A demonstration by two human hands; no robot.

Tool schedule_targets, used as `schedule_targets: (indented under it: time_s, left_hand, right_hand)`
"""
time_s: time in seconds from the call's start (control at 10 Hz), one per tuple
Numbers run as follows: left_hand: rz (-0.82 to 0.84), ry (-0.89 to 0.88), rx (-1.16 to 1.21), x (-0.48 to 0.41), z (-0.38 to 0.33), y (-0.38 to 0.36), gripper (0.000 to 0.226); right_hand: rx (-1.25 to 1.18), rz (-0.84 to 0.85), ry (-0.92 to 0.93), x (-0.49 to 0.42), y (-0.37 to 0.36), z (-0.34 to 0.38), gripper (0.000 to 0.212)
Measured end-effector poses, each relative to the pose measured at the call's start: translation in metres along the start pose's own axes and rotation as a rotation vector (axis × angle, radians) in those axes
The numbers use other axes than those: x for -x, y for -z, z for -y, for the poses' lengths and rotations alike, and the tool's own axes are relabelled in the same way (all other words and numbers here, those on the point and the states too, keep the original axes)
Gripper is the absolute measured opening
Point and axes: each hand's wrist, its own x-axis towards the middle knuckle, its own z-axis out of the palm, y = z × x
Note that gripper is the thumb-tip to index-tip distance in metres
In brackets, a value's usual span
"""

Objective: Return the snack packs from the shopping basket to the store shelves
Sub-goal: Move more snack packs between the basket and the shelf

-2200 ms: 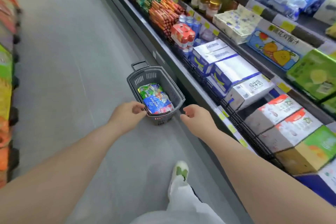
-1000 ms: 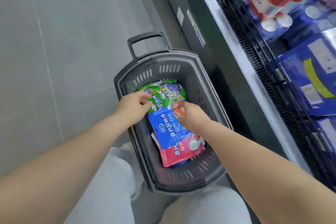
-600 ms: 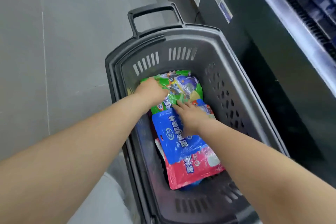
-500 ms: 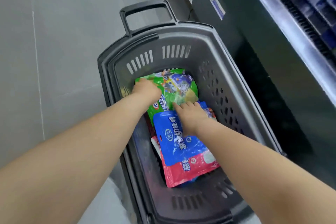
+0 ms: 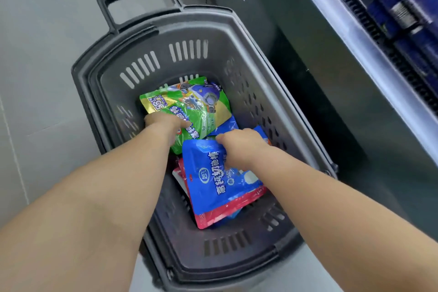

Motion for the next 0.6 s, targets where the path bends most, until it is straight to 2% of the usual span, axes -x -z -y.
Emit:
schedule_targets:
  time_s: [0.1,0.2,0.3,0.4,0.6]
  left_hand:
    - [-0.103,-0.065,0.066,0.012,0.004,0.003,0.053]
    - [-0.167,-0.2,0.101,0.026,0.003,0.009,0.029]
    - [-0.204,-0.383,-0.121,0.044,-0.005,0.025,0.018]
    - [-0.302,-0.561,-0.391,0.065,-0.02,0.046,0.019]
    - [-0.309,-0.79,-0.615,0.084,-0.047,0.081,0.016]
  right_hand:
    - [-0.079,0.023,-0.024,0.007,0.003,-0.001,0.031]
    - [-0.18,-0.005,-0.087,0.016,0.007,-0.001,0.027]
    - [-0.393,-0.045,-0.176,0.029,0.016,-0.004,0.033]
    - [-0.739,-0.105,-0.235,0.038,0.025,-0.008,0.02]
    - [-1.269,-0.38,-0.37,0.038,0.034,-0.008,0.022]
